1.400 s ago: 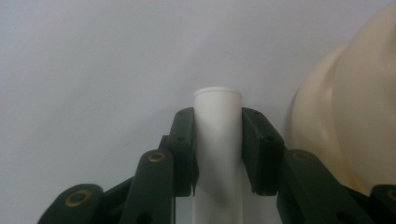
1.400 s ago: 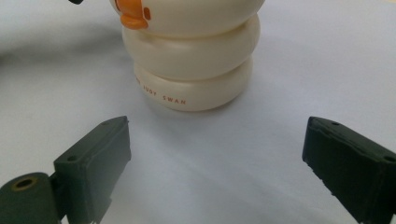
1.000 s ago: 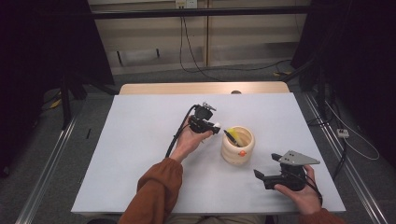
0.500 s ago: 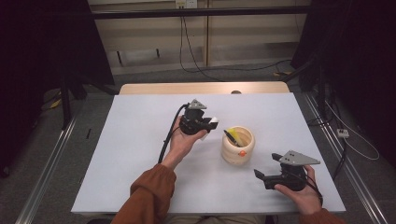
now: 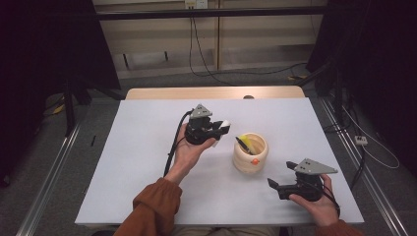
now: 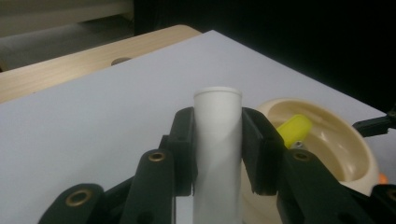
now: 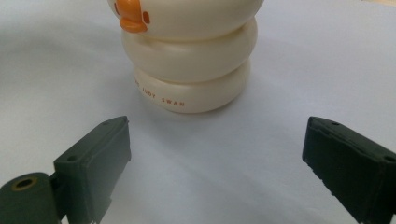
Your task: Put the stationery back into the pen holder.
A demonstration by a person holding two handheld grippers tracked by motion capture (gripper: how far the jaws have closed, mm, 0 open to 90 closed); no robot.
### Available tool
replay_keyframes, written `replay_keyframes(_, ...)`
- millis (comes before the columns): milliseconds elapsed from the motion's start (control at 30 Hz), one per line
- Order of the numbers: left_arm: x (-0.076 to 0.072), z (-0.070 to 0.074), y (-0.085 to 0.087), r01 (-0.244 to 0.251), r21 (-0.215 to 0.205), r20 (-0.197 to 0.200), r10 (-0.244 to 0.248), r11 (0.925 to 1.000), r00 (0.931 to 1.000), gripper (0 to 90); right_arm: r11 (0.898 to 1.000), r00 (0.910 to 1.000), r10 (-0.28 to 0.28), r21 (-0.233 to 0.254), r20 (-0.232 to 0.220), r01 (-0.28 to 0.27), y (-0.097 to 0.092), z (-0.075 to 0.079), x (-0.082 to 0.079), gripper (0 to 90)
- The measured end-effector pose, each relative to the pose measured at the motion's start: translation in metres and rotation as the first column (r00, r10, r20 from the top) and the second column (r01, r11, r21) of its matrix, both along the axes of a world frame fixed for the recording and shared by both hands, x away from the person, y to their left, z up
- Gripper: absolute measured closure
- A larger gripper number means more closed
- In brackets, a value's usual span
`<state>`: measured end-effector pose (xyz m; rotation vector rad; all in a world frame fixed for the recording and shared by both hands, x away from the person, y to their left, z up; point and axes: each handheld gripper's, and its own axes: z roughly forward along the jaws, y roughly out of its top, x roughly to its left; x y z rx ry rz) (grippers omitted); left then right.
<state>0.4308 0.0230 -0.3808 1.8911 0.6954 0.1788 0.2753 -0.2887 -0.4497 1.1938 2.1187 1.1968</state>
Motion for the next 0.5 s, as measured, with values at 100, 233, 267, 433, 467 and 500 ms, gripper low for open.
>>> replay_keyframes(100,-0.004,0.002,0.001,-0.001,-0.024,0.023,0.001,0.9997,0.9997,67.6,1.000,1.0000,0.000,0.000,0.002,0.000,0.000,0.000,0.000,8.1)
replay_keyframes(233,-0.009,0.004,0.004,-0.001,-0.057,0.046,0.003,0.9984,0.9989,67.6,1.000,1.0000,0.000,0.000,0.001,0.000,0.000,0.000,0.000,8.1)
replay_keyframes(267,-0.009,0.005,0.004,0.002,-0.064,0.050,0.001,0.9980,0.9988,67.6,1.000,1.0000,0.000,0.000,0.001,0.000,0.000,0.000,0.000,8.1)
replay_keyframes(433,-0.013,0.008,0.004,0.010,-0.085,0.076,-0.004,0.9964,0.9971,67.5,1.000,1.0000,-0.001,0.000,0.000,0.001,0.000,0.000,0.000,8.1)
replay_keyframes(467,-0.014,0.009,0.003,0.010,-0.089,0.081,-0.003,0.9960,0.9967,67.5,1.000,1.0000,-0.002,0.000,-0.001,0.002,0.000,0.000,0.000,8.1)
replay_keyframes(500,-0.016,0.010,0.001,0.015,-0.098,0.086,-0.007,0.9951,0.9962,67.5,1.000,1.0000,-0.002,0.001,-0.001,0.002,0.000,0.000,0.000,8.1)
